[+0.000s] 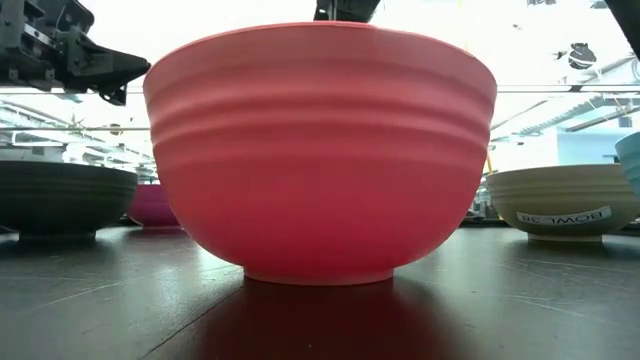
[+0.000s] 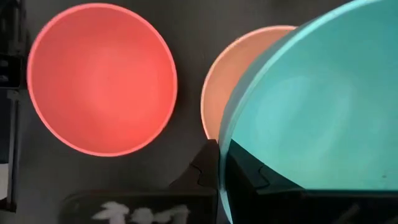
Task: Nest bowls inside each other
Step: Stack the light blue bowl on top of the orange bowl
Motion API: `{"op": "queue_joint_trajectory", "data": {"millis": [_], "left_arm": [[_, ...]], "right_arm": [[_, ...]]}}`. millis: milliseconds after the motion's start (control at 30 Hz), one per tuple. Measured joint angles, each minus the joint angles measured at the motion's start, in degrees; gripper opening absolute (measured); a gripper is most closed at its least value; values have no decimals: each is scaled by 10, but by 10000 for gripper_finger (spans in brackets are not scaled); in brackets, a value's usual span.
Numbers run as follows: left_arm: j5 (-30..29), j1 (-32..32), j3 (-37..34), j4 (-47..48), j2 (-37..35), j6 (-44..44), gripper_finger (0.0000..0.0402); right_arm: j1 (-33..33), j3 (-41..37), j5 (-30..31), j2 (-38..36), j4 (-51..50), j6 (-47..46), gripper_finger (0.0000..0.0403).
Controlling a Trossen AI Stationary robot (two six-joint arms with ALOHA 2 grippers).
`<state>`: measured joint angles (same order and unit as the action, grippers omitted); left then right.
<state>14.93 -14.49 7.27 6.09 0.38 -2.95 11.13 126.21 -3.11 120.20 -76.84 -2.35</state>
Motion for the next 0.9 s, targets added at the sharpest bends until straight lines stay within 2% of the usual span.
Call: {"op": "queue_joint_trajectory", "data": {"millis": [567, 900], "left_arm": [[0, 0, 0, 12, 0, -1, 47], [1, 0, 0, 14, 0, -2, 47]], "right_arm": [[-10, -3, -49, 36, 19, 11, 0], [-13, -2, -2, 60, 20, 21, 0]]}}
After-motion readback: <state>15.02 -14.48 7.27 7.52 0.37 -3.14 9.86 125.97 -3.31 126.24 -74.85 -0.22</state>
